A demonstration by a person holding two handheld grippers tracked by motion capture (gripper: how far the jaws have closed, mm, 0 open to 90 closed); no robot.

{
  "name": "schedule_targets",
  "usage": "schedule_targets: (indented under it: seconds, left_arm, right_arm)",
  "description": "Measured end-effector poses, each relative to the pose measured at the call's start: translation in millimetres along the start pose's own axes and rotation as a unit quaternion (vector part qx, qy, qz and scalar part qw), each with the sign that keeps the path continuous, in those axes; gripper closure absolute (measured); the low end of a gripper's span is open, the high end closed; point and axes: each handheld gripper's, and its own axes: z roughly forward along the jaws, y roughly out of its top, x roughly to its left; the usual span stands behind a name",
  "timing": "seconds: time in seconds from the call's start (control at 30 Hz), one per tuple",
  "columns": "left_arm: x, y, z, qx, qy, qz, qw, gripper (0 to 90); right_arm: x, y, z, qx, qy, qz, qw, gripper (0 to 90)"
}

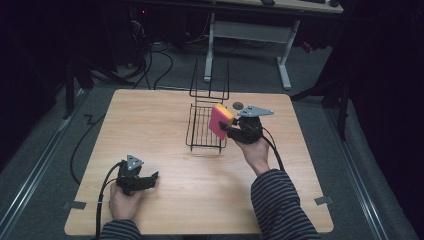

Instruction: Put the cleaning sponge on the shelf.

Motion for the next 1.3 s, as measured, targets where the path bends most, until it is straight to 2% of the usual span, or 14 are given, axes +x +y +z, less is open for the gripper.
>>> schedule_targets:
  seconds: [0.53, 0.87, 1.3]
  left_arm:
    - [0.0, 0.0, 0.0, 0.000, 0.000, 0.000, 1.0000, 18.2]
    - [0.0, 0.0, 0.0, 0.000, 0.000, 0.000, 1.0000, 18.3]
    - [0.0, 0.0, 0.0, 0.000, 0.000, 0.000, 1.0000, 18.3]
  right_arm:
    - [3.2, -6.8, 31.3, 0.013, 0.006, -0.002, 0.9999, 60.9]
    - [5.4, -13.5, 44.6, 0.033, -0.003, -0.009, 0.9994, 60.9]
    - [5.1, -20.9, 58.5, 0.043, -0.002, -0.015, 0.9990, 60.8]
